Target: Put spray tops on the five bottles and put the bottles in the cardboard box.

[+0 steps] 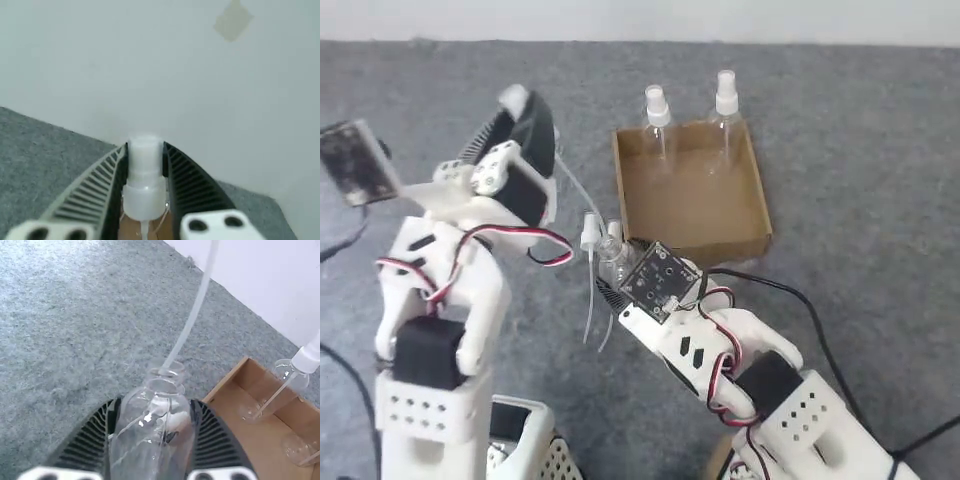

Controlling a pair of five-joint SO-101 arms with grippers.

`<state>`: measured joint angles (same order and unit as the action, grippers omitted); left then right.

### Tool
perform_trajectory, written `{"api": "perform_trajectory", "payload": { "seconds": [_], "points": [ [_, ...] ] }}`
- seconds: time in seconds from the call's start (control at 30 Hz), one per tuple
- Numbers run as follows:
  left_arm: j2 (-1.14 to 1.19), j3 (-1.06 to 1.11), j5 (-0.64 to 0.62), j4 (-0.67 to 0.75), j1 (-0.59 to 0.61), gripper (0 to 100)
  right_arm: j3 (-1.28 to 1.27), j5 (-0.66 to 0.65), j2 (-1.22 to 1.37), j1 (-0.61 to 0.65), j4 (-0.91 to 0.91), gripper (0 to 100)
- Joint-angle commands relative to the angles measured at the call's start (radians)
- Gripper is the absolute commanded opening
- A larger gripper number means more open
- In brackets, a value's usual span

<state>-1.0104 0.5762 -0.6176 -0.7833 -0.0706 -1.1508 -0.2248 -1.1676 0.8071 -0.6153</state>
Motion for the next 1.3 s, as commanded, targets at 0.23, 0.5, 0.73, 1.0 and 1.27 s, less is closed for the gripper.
{"api": "perform_trajectory", "payload": {
  "seconds": [0.23, 0.5, 0.73, 1.0, 1.27],
  "points": [
    [-0.012, 0.074, 0.014, -0.037, -0.025, 2, -0.002, 0.003, -0.041, -0.002, -0.018, 0.6],
    [-0.012, 0.085, 0.193, -0.189, -0.114, 2, -0.034, 0.041, -0.033, -0.002, 0.13, 0.6],
    [-0.012, 0.154, 0.262, -0.238, -0.16, 2, -0.152, 0.241, -0.041, -0.002, 0.326, 0.6],
    [-0.008, 0.234, 0.364, -0.224, -0.213, 2, -0.158, 0.239, -0.041, -0.054, 0.36, 0.6],
    [-0.012, 0.252, 0.385, -0.232, -0.235, 3, -0.17, 0.239, -0.041, -0.071, 0.36, 0.6]
  ]
}}
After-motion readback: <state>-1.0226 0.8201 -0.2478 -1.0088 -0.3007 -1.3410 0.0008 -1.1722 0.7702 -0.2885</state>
